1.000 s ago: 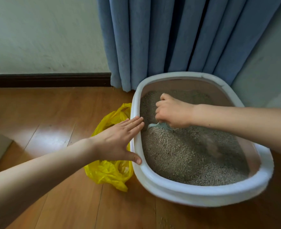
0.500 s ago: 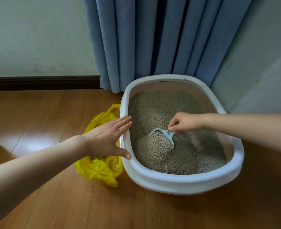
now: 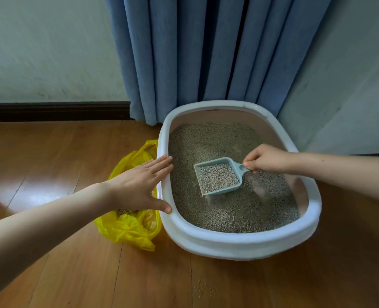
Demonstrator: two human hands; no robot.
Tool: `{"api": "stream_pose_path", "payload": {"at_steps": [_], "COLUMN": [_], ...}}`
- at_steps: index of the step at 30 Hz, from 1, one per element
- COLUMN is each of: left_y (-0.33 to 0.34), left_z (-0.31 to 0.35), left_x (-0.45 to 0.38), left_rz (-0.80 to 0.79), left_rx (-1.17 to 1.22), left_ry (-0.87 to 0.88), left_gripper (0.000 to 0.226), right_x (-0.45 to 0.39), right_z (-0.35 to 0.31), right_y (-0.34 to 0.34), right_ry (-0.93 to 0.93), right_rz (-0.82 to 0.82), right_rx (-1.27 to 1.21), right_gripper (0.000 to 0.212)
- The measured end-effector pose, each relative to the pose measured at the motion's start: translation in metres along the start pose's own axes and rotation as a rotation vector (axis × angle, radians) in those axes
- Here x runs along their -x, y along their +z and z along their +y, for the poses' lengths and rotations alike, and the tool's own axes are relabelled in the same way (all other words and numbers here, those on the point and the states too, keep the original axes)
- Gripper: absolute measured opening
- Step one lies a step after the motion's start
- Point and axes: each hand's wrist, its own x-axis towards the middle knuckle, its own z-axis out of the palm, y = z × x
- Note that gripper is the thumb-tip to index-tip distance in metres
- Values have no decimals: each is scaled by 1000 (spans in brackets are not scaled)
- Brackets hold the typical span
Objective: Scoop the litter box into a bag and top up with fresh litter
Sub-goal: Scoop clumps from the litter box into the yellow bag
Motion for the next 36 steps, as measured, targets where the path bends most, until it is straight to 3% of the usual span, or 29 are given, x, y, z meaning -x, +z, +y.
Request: {"api": "stream_pose_path", "payload": {"at_steps": [12,15,17,20,22,33,36], "left_y": [0,0,1,1,1,6,7], "left_z": [0,0,-1,-1,-1,-5,-7], "left_x": [1,1,0,1,1,0,0], "left_rz": [4,-3,3,9,8,22,38], "left_rx": [-21,-23,-23,-19,-10,12,21], "left_ry": [10,13,19,17,15,31,38], "left_gripper": [118,118,120,119,118,121,122], "right_x": [11,16,21,29,31,20,14], "right_z": [-10,-10,-15,-29,-34,0,9], "right_y": [3,1,-3,-9,-13,-62,-53], "right_ry": [-37,-61,-92,-211,-240,-47,-28], "right_rz": [-30,33,75,179,192,62,26], "right_rx": [118,197,299,639,700,934,875], "right_gripper": [35,36,33,26,27,24,24]}}
